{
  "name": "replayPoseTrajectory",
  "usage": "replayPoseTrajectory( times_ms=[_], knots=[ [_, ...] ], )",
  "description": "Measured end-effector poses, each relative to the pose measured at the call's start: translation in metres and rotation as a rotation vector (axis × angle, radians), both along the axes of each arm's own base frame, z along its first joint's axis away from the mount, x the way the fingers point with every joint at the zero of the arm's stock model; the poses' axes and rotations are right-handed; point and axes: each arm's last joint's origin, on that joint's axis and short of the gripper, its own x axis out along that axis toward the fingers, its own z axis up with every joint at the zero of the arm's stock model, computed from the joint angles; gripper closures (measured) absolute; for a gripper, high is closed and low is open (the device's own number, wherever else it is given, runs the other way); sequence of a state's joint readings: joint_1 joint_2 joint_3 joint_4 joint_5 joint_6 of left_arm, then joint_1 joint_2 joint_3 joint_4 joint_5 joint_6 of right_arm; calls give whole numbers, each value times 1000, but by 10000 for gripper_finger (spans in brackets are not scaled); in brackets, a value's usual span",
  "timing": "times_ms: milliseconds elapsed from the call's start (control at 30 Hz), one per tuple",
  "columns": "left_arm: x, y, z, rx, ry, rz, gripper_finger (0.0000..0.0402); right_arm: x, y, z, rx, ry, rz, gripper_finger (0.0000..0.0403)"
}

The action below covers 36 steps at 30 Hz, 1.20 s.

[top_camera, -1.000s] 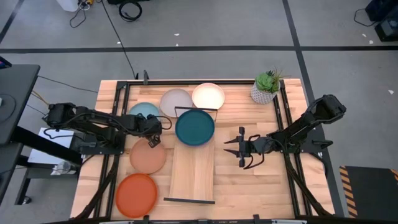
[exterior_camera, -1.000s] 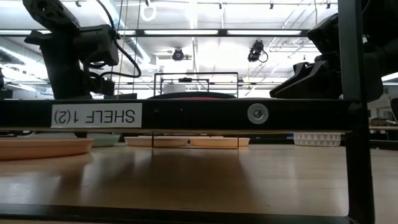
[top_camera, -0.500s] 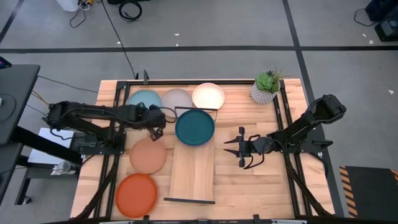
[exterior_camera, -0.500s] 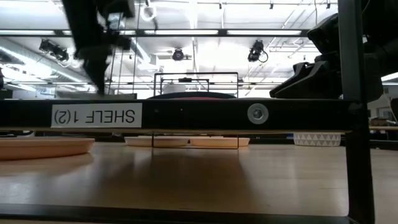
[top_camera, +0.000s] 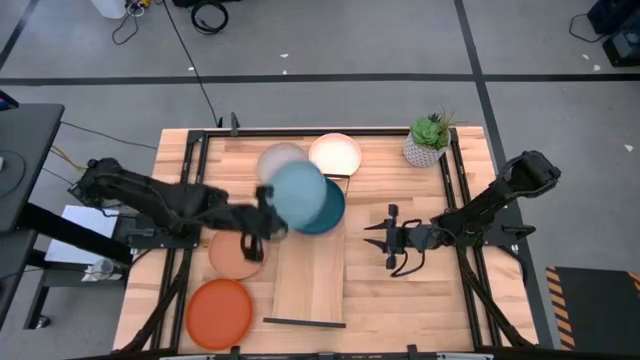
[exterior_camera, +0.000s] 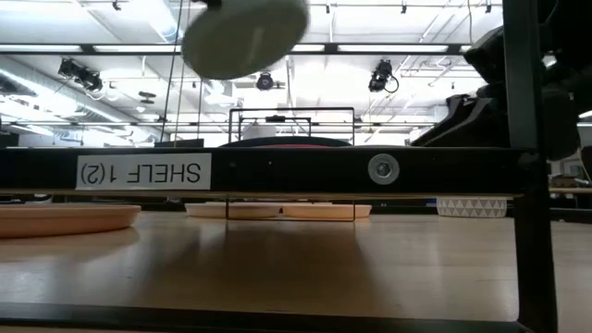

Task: Place and stack plates onto a shelf
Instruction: Put the light blue plate on the shelf

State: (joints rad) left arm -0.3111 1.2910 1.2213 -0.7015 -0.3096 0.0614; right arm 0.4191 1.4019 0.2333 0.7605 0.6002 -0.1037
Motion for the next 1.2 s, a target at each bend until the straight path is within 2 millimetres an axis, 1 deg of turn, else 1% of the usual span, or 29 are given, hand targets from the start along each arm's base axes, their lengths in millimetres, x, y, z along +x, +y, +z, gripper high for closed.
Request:
replayPoseTrajectory(
  times_ms=[100,233,300,367,500,633,733,867,933,1067,1200],
  knots=[
    [6,-27,-12,-72,36,-86,391,-7,4,4,-39,-7,-78,257],
    [17,-65,-32,-84,57,-199,391,-14,8,9,-60,-28,-115,257],
    [23,-80,-44,-82,67,-232,391,-16,9,11,-54,-42,-110,257],
    [26,-91,-56,-97,101,-229,391,-17,8,11,-53,-44,-108,257],
    [33,-103,-77,-129,173,-213,391,-17,8,11,-54,-43,-109,257],
    [35,-113,-88,-146,198,-236,391,-17,8,11,-56,-41,-109,257],
    [34,-118,-89,-148,197,-252,391,-17,8,11,-55,-41,-109,257],
    [36,-126,-88,-159,142,-285,391,-17,8,10,-53,-39,-108,257],
    [41,-131,-90,-169,107,-298,391,-17,8,10,-53,-37,-108,257],
    [45,-135,-101,-185,136,-306,391,-17,8,10,-50,-38,-106,257],
    [47,-135,-102,-194,129,-293,385,-17,8,10,-49,-40,-106,257]
  ],
)
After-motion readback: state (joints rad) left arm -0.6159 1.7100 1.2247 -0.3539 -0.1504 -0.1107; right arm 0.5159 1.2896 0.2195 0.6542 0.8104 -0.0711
